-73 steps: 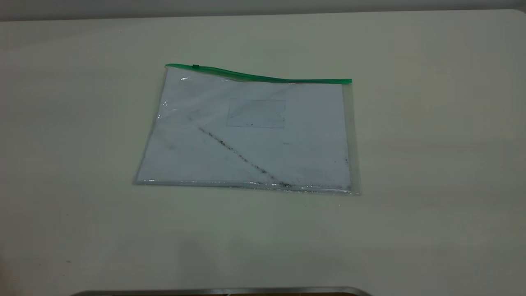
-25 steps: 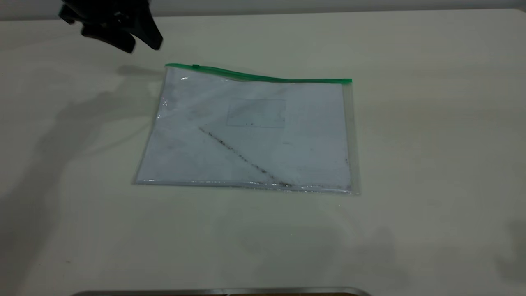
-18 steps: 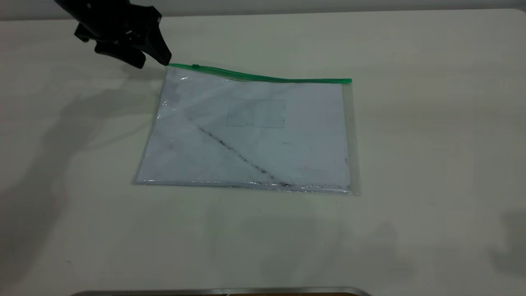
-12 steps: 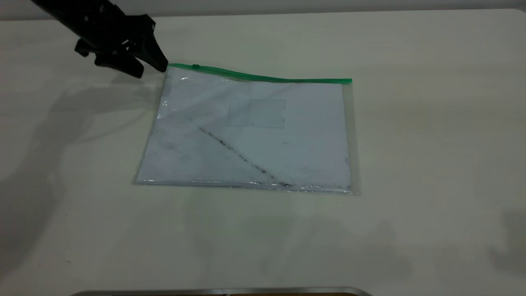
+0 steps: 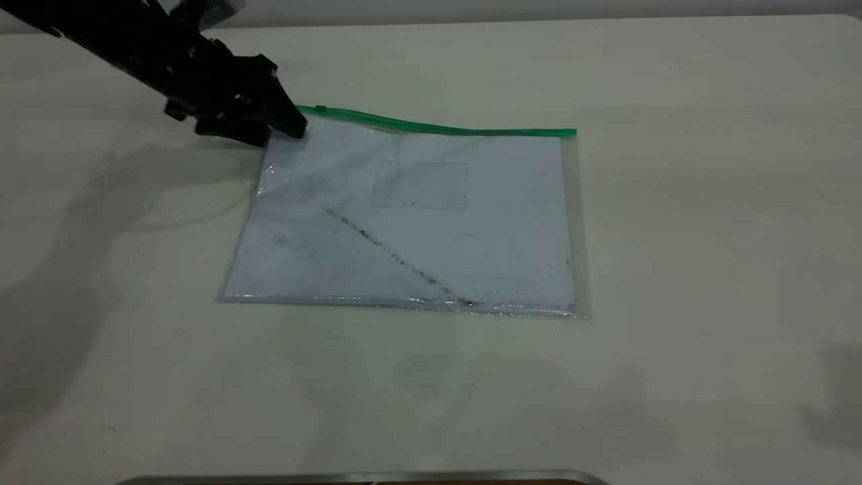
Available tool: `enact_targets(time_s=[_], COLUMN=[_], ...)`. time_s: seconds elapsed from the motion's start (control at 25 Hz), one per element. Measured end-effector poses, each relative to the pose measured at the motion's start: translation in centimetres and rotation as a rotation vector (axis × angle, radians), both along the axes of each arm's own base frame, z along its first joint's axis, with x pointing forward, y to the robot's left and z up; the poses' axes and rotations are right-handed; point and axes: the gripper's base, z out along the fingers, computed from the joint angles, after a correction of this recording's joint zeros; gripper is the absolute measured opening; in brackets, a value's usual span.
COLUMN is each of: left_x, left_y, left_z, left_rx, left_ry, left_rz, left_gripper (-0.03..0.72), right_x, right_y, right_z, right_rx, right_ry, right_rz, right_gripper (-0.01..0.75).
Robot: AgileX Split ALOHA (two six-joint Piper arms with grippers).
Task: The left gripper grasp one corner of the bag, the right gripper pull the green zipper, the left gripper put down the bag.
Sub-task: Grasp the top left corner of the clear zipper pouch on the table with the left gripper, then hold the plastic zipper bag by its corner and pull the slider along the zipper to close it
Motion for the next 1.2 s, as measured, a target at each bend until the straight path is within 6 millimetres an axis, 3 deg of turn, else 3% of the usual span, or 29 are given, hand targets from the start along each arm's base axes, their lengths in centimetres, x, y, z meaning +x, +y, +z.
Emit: enact_targets(time_s=[0.16,0.28,0.4,0.64,0.76,0.88,1.04,1.2], left_x=[-0.1,-0.3,-0.5,-0.9,-0.7,0.2,1.4,3.3], left_y=[-0.5,-0.6,-0.6,-0.6,-0.8,-1.3,-2.1,-2.9], left_z=[-0.5,-0.8,-0.8,-0.9,-0.3,2.3,7.3,11.5], left_rx=[-0.072,-0.080,-0.074,-0.042,-0.037,-0.072,-0.162,-0.107], left_ry=[-0.008,0.001,0.008,-0.046,-0.157,-0.309,-0.523,-0.656], left_rz=[-0.006,-0.018,-0.050,-0.177,-0.323,-0.536,-0.822,-0.914], left_gripper=[0.578,0.517,0.397,0.078,0.052,0.051,0.051,0.051], right_x=[0.0,0.0,0.0,0.0,0.2,0.6,1.6,3.6], right_y=[0.0,0.0,0.0,0.0,0.1,0.3,0.8,1.5], right_z=[0.0,0.0,0.0,0.0,0.1,0.1,0.4,1.3], right_rx=[-0.001,-0.001,-0.001,-0.008,-0.024,-0.027,-0.018,-0.010], right_ry=[0.001,0.001,0.001,-0.003,-0.021,-0.042,-0.074,-0.128], right_rz=[0.001,0.001,0.001,0.010,0.038,0.081,0.170,0.280], right_gripper=[0.580,0.580,0.580,0.580,0.580,0.580,0.580,0.580])
